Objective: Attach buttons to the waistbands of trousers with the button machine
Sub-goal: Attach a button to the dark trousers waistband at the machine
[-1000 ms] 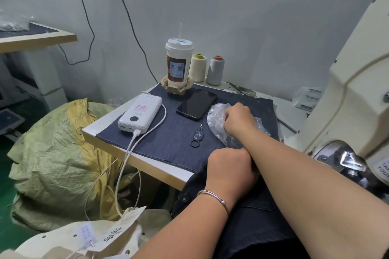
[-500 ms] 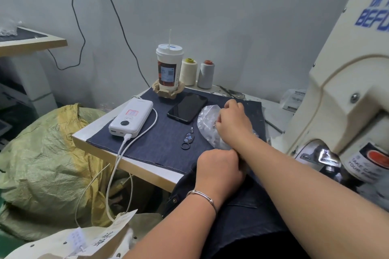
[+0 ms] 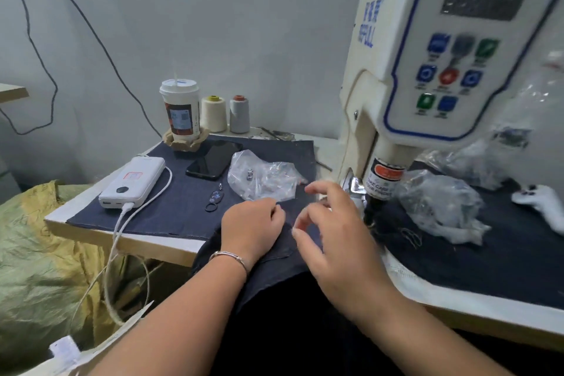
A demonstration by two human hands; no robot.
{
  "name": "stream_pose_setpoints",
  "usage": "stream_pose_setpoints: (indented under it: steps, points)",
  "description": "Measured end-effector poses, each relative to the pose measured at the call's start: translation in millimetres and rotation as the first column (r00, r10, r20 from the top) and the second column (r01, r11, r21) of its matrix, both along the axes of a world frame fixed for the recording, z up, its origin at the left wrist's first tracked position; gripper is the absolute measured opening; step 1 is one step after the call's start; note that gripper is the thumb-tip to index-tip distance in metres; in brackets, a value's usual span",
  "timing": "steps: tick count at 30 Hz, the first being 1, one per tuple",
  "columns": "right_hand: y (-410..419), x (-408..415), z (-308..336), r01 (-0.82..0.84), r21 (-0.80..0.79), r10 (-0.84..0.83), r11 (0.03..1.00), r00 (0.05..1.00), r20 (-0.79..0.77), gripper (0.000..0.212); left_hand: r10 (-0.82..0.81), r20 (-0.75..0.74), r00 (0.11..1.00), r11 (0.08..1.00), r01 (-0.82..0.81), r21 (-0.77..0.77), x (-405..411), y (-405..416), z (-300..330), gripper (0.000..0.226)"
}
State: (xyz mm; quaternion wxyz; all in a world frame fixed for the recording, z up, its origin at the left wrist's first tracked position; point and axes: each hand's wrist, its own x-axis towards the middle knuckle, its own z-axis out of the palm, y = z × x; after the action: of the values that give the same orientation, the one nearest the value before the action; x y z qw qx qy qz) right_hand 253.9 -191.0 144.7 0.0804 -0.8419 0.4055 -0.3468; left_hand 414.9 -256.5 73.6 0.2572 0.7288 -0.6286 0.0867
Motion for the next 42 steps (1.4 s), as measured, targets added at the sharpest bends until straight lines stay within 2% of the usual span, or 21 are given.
stream_pose_setpoints:
  steps: [2, 5, 8, 11, 15, 17, 21, 25, 27, 29, 31, 33, 39, 42]
  points:
    - [23, -31, -7, 0.02, -0.055, -0.02, 0.998, 1.0, 0.004, 0.007, 0.013, -0.008, 1.0, 1.0, -0.013, -0.007, 3, 1, -2, 0.034]
    - [26, -94, -19, 0.201, -0.126, -0.208, 0.971, 0.977, -0.044, 0.009, 0.029, -0.001, 1.0, 0.999, -0.03, -0.016, 4, 0, -4, 0.038]
    - [-3, -155, -30, 0.422, -0.068, -0.427, 0.904, 0.888, -0.167, 0.009, 0.046, -0.01, 0.999, 0.999, -0.047, -0.01, 3, -1, -5, 0.043]
    - [-39, -187, -44, 0.55, -0.047, -0.531, 0.834, 0.777, -0.337, 0.011, 0.065, -0.003, 0.998, 0.998, -0.065, 0.011, 1, -2, -4, 0.039]
    - [-68, -193, -57, 0.484, -0.151, -0.492, 0.862, 0.726, -0.48, 0.011, 0.072, -0.002, 0.997, 0.997, -0.072, 0.038, -2, -3, -1, 0.04]
    - [-73, -193, -59, 0.43, -0.178, -0.457, 0.885, 0.733, -0.504, 0.006, 0.072, -0.011, 0.997, 0.997, -0.072, 0.038, -1, -3, -1, 0.041]
    - [-78, -199, -64, 0.332, -0.175, -0.371, 0.927, 0.744, -0.556, 0.01, 0.082, -0.013, 0.997, 0.996, -0.082, 0.034, -2, -3, -1, 0.042]
    - [-74, -209, -64, 0.335, -0.053, -0.319, 0.941, 0.82, -0.476, 0.007, 0.085, -0.015, 0.996, 0.996, -0.085, 0.036, -1, -4, -2, 0.042]
    - [-71, -210, -64, 0.378, 0.069, -0.339, 0.923, 0.887, -0.313, 0.006, 0.086, -0.019, 0.996, 0.996, -0.085, 0.035, -1, -4, -3, 0.042]
    - [-73, -208, -64, 0.402, 0.197, -0.375, 0.894, 0.913, -0.16, 0.012, 0.087, -0.023, 0.996, 0.996, -0.086, 0.03, -1, -4, -3, 0.043]
    - [-75, -203, -66, 0.395, 0.28, -0.384, 0.875, 0.918, -0.094, 0.02, 0.083, -0.025, 0.996, 0.996, -0.082, 0.027, -2, -4, -3, 0.042]
    - [-77, -197, -67, 0.39, 0.309, -0.384, 0.868, 0.92, -0.081, 0.021, 0.081, -0.026, 0.996, 0.996, -0.08, 0.028, -2, -3, -2, 0.042]
    - [-82, -189, -68, 0.412, 0.318, -0.411, 0.854, 0.909, -0.071, 0.006, 0.075, -0.023, 0.997, 0.997, -0.075, 0.014, -2, -4, -2, 0.042]
    - [-81, -189, -67, 0.404, 0.324, -0.406, 0.855, 0.912, -0.065, 0.009, 0.079, -0.017, 0.997, 0.997, -0.078, 0.009, -2, -4, -2, 0.042]
